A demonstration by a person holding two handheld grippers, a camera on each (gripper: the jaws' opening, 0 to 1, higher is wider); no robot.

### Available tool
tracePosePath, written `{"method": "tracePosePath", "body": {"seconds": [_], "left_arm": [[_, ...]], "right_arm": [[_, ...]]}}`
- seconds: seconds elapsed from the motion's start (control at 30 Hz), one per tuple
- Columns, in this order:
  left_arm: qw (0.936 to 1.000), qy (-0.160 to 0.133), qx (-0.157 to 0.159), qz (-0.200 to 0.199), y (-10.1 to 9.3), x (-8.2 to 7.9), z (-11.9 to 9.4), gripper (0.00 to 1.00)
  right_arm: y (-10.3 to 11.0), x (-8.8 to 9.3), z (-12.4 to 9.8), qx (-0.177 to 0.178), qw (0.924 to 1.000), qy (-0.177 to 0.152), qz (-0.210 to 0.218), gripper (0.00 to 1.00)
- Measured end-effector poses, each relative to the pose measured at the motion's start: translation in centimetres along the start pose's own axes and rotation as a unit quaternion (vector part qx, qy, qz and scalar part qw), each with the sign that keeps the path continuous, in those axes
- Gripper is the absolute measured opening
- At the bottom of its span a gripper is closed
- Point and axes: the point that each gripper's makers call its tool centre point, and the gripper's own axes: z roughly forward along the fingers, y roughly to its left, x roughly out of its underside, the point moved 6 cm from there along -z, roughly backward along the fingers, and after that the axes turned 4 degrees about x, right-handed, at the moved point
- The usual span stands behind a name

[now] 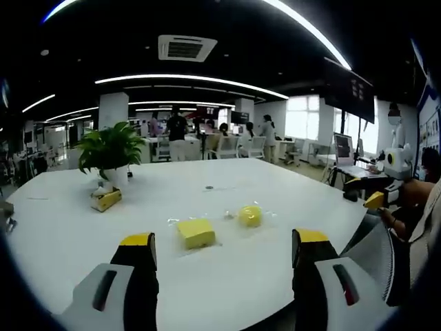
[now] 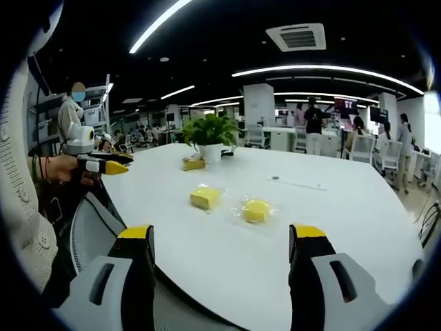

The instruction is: Compare the silicone blocks by pressing each to a similar depth, holding the contact briefly, and releasing to observe deformation and rebound differences across the visible hardness samples.

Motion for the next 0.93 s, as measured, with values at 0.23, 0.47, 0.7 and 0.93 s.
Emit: {"method": "tracePosePath", "body": {"seconds": [0.23, 0.47, 0.7, 0.93], "left_arm": [[1.0000, -0.004, -0.004, 0.001, -0.19, -0.36, 0.30, 0.79], [1.0000, -0.006, -0.008, 0.002, -0.30, -0.29, 0.43, 0.79], [1.0000, -0.001, -0.009, -0.002, -0.01, 0.09, 0.72, 0.78], [1.0000, 0.005, -0.004, 0.001, 0.07, 0.16, 0.99, 0.78]], "right_arm": [[0.06, 0.18, 0.35, -0.009, 0.9999, 0.007, -0.001, 0.74], [-0.09, -0.04, 0.68, -0.012, 0.9999, 0.007, -0.003, 0.73], [-0.19, -0.01, 0.77, -0.012, 0.9998, 0.010, -0.008, 0.73], [-0.01, 0.16, 0.97, -0.015, 0.9997, 0.015, -0.010, 0.72]]}}
